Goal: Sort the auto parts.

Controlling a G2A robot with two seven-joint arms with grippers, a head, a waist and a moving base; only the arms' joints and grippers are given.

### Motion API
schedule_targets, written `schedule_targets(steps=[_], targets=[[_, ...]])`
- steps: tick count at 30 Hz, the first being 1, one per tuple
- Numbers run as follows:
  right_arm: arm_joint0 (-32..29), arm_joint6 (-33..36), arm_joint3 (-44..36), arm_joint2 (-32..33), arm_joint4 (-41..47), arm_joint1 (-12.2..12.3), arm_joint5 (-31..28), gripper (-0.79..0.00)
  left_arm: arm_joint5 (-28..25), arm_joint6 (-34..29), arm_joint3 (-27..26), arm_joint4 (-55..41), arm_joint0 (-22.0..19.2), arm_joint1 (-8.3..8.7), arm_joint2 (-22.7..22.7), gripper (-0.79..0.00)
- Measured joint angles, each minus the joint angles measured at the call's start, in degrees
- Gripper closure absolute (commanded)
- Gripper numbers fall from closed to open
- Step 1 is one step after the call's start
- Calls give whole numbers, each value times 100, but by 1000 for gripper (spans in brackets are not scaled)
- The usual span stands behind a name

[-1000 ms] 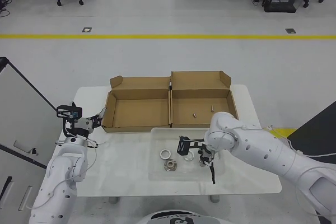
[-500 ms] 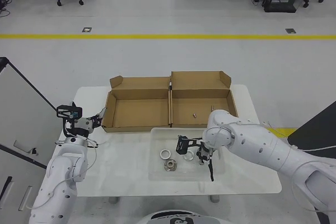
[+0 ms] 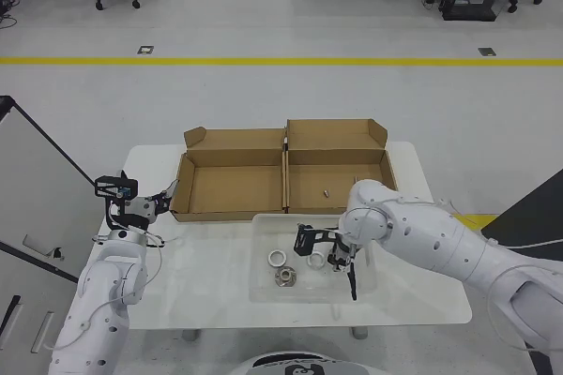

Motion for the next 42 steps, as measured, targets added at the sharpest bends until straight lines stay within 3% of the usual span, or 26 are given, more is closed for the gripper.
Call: schedule_targets(steps=[12, 24, 26, 31, 34, 42], targets=[[-63, 411, -1193, 1102, 1005, 540, 409, 0, 0, 0, 0, 0, 0, 0, 0, -785], [-84, 391, -1228, 1153, 1069, 558, 417, 0, 0, 0, 0, 0, 0, 0, 0, -785], [-150, 84, -1095, 1310, 1209, 579, 390, 0, 0, 0, 0, 0, 0, 0, 0, -785], [-458, -968, -213, 2108, 2726, 748, -504, 0, 0, 0, 0, 0, 0, 0, 0, -785], [-736, -1156, 293, 2485, 3877, 843, -1140, 0, 0, 0, 0, 0, 0, 0, 0, -785], [-1077, -1474, 527, 2593, 6434, 900, -1476, 0, 0, 0, 0, 0, 0, 0, 0, -785]])
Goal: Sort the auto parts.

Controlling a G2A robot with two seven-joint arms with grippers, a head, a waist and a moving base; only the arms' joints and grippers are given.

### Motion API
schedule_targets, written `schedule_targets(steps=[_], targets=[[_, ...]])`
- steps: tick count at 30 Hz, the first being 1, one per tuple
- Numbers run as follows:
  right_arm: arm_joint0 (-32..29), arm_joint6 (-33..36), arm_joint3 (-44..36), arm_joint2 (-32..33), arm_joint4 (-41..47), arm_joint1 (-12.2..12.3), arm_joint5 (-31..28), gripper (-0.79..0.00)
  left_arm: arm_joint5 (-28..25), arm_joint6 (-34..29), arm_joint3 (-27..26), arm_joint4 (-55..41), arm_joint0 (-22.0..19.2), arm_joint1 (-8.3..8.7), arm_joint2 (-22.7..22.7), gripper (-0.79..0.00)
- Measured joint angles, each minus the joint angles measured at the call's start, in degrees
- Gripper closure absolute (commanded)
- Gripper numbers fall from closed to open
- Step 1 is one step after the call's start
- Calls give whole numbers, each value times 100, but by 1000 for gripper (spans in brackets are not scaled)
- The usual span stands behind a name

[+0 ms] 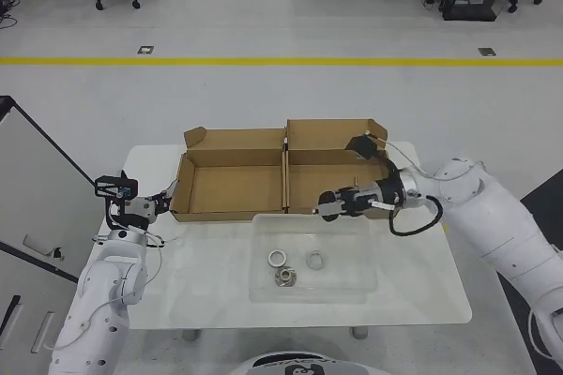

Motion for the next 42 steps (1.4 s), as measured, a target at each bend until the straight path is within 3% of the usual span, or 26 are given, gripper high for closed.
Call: schedule_targets(steps=[7, 13, 36, 42], targets=[[3, 94, -157, 12, 1843, -216, 93, 0, 0, 0, 0, 0, 0, 0, 0, -785], [56, 458, -212, 246, 2728, -535, 456, 0, 0, 0, 0, 0, 0, 0, 0, -785], [172, 1942, -921, 1157, 3828, -2245, 1942, 0, 0, 0, 0, 0, 0, 0, 0, -785], [148, 1935, -1026, 1138, 3937, -2313, 1934, 0, 0, 0, 0, 0, 0, 0, 0, -785]])
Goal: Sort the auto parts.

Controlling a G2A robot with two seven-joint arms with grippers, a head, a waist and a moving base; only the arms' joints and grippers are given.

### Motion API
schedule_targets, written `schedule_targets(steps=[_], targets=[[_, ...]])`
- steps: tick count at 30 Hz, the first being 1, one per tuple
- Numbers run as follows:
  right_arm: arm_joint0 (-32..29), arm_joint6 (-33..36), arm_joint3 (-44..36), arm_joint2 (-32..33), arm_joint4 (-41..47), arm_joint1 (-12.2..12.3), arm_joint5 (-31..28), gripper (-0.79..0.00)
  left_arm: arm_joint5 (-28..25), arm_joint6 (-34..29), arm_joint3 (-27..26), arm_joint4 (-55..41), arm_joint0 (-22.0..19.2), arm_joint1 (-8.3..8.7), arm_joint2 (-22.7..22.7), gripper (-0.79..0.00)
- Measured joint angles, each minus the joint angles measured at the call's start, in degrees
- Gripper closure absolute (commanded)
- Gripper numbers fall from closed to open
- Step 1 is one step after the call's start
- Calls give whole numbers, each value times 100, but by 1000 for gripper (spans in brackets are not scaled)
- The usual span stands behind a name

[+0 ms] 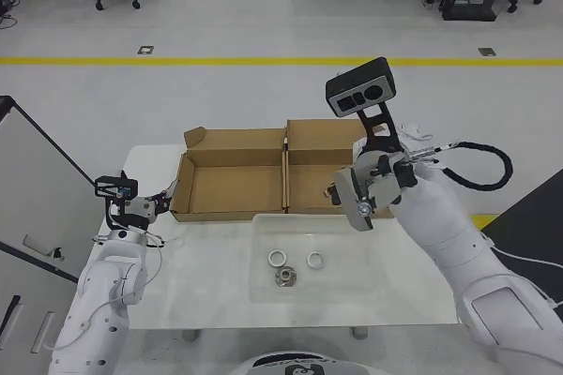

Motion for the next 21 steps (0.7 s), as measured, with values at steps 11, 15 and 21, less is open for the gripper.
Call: schedule_targets(steps=[11, 15, 21], targets=[[-400, -166, -452, -11, 1026, -105, 398, 0, 0, 0, 0, 0, 0, 0, 0, -785], [-466, -55, -582, -18, 1379, -174, 602, 0, 0, 0, 0, 0, 0, 0, 0, -785], [-513, -125, -657, 39, 1176, -244, 652, 0, 0, 0, 0, 0, 0, 0, 0, -785]])
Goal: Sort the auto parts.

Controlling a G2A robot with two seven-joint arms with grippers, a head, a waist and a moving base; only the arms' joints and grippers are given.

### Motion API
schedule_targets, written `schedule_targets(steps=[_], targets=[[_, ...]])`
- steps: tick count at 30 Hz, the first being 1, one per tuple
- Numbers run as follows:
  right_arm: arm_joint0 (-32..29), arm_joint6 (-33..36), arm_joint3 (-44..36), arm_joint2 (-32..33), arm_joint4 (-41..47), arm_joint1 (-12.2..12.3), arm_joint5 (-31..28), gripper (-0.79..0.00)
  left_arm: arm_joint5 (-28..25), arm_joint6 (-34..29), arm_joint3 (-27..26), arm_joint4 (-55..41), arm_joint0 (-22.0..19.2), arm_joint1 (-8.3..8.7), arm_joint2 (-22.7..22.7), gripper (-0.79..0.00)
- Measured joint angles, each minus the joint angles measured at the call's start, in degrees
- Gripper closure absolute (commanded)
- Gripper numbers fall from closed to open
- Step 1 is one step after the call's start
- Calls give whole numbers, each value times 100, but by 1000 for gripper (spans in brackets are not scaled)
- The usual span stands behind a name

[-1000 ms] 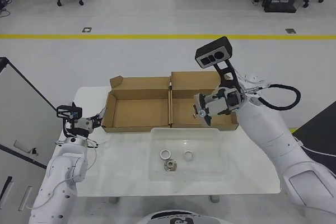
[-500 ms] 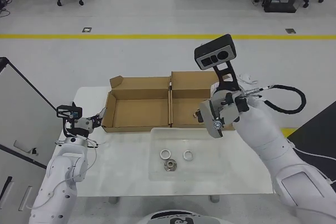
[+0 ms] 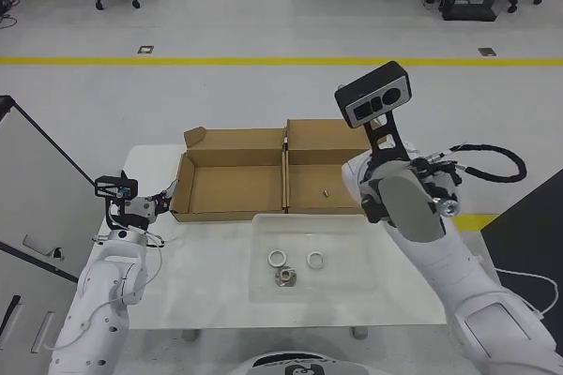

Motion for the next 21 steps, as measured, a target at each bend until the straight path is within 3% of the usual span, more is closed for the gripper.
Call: schedule_targets(steps=[13, 21], targets=[[-87, -809, -91, 479, -2084, 54, 64, 0, 0, 0, 0, 0, 0, 0, 0, -785], [-290, -832, -254, 564, -1941, 35, 215, 0, 0, 0, 0, 0, 0, 0, 0, -785]])
